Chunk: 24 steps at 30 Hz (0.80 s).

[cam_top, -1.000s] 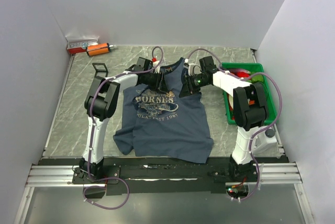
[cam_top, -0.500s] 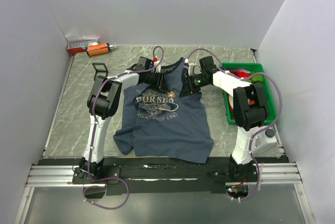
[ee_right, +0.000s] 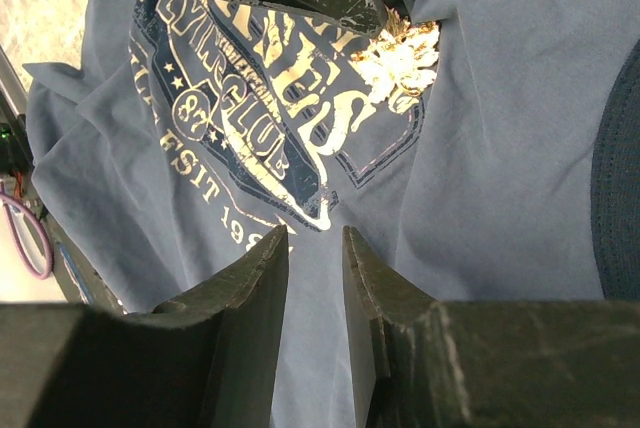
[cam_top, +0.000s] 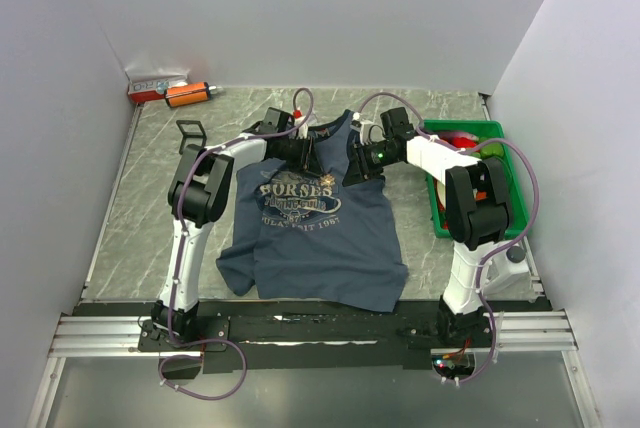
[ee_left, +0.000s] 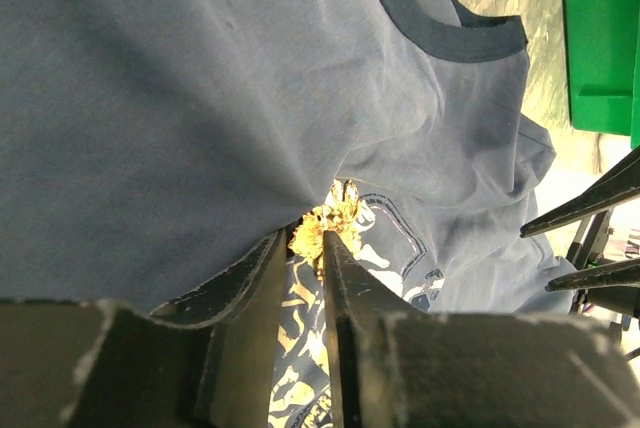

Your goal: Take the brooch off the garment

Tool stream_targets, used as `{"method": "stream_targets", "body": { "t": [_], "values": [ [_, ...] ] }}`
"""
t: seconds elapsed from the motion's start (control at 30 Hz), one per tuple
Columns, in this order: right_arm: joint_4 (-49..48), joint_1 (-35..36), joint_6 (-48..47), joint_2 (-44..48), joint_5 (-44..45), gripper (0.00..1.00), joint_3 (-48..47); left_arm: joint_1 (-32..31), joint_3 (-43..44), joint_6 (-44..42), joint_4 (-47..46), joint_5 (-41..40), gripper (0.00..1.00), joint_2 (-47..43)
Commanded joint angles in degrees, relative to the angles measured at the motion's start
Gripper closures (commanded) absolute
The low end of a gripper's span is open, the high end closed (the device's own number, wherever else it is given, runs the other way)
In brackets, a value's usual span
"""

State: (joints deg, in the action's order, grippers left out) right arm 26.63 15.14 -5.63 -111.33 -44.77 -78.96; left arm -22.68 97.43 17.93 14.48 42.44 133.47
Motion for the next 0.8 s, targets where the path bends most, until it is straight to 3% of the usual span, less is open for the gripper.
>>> {"method": "stream_targets", "body": {
  "t": [0.0, 0.2, 0.4, 0.6, 0.77],
  "values": [
    [-0.53, 0.33, -0.35, 1.55, 0.12, 0.64, -2.16, -0.26, 1.89, 0.17, 0.55, 1.86, 0.79, 0.56],
    [0.08, 1.04, -0.7, 1.2, 0.13, 0.64, -2.95, 0.0, 4.43, -0.09, 2.39, 4.05, 0.99, 0.74],
    [1.66, 1.91, -4.3, 1.29, 0.56, 0.64, -4.62, 1.41, 8.74, -0.01, 5.82, 6.78, 0.99, 0.57],
    [2.47, 3.32, -11.94, 2.34, 4.16, 0.62, -6.04, 2.81, 7.79, 3.95, 4.95, 10.73, 0.99, -0.75],
    [-5.69, 7.26, -21.77, 6.29, 12.59, 0.51, -0.34, 3.69, 4.01, 12.27, -0.74, 14.86, 0.99, -1.37]
  ]
}}
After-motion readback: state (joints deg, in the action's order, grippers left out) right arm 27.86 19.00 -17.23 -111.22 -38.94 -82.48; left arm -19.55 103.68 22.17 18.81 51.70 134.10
